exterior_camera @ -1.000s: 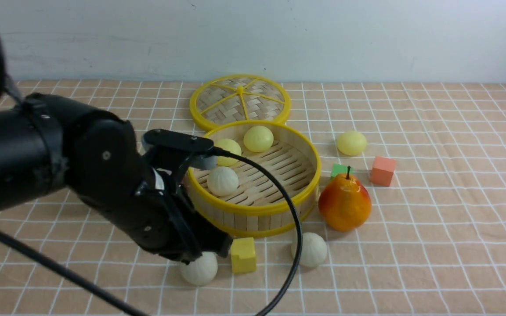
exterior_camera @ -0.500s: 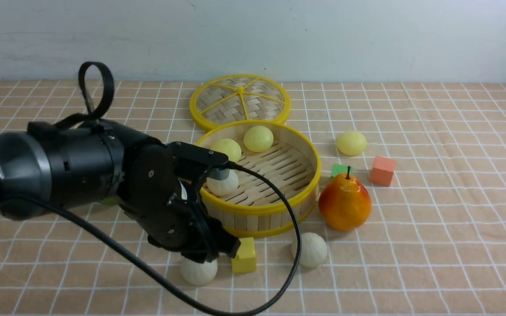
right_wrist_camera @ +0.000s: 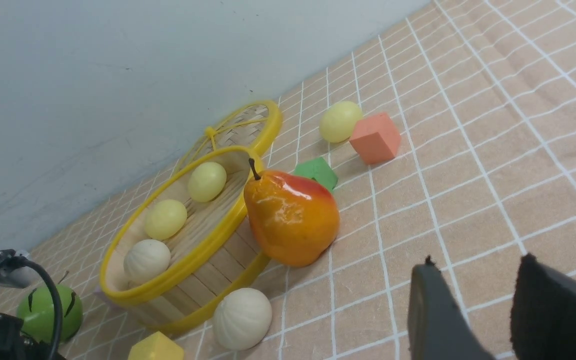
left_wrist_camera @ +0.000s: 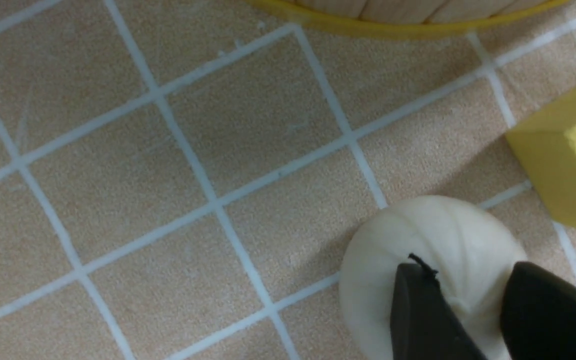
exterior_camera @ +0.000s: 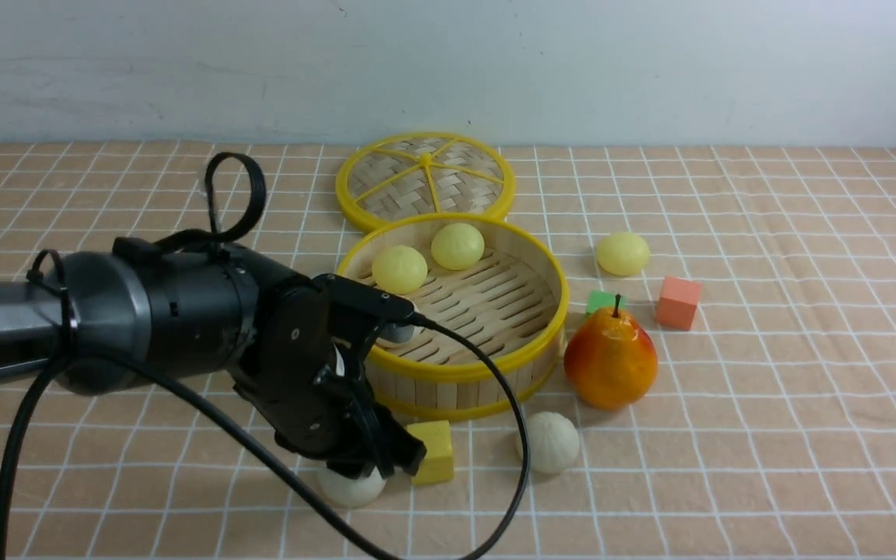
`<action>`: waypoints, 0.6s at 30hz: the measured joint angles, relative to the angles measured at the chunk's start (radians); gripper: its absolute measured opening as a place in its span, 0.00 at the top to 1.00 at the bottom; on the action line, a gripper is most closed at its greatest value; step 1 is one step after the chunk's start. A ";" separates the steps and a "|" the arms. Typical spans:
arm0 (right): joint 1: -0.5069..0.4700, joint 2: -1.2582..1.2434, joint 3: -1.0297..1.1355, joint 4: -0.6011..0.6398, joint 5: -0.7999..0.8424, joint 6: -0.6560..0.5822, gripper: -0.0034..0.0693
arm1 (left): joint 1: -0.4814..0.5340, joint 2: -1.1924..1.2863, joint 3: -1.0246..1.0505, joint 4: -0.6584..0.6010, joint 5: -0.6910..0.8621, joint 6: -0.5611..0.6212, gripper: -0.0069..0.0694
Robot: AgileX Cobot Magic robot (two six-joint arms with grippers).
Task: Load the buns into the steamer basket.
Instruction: Use the left arm to grab a steamed stuffed bun, then use the left arm to put the steamed stuffed bun into the steamer
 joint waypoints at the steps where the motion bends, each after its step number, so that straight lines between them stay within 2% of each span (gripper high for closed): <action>1: 0.000 0.000 0.000 -0.001 0.000 0.000 0.63 | 0.000 0.002 0.000 0.000 -0.003 0.000 0.61; 5: 0.000 0.000 0.000 -0.002 0.000 0.000 0.63 | 0.000 0.005 -0.001 0.001 -0.017 0.001 0.65; 9: 0.000 0.000 0.000 -0.002 0.000 0.000 0.63 | 0.000 0.013 -0.004 0.001 -0.019 0.002 0.85; 11: 0.000 0.000 0.000 -0.002 0.000 0.000 0.63 | 0.000 0.013 -0.007 0.001 -0.019 0.002 0.92; 18: 0.000 0.000 0.000 -0.002 0.000 0.000 0.63 | -0.023 -0.083 -0.053 0.000 0.063 0.004 0.92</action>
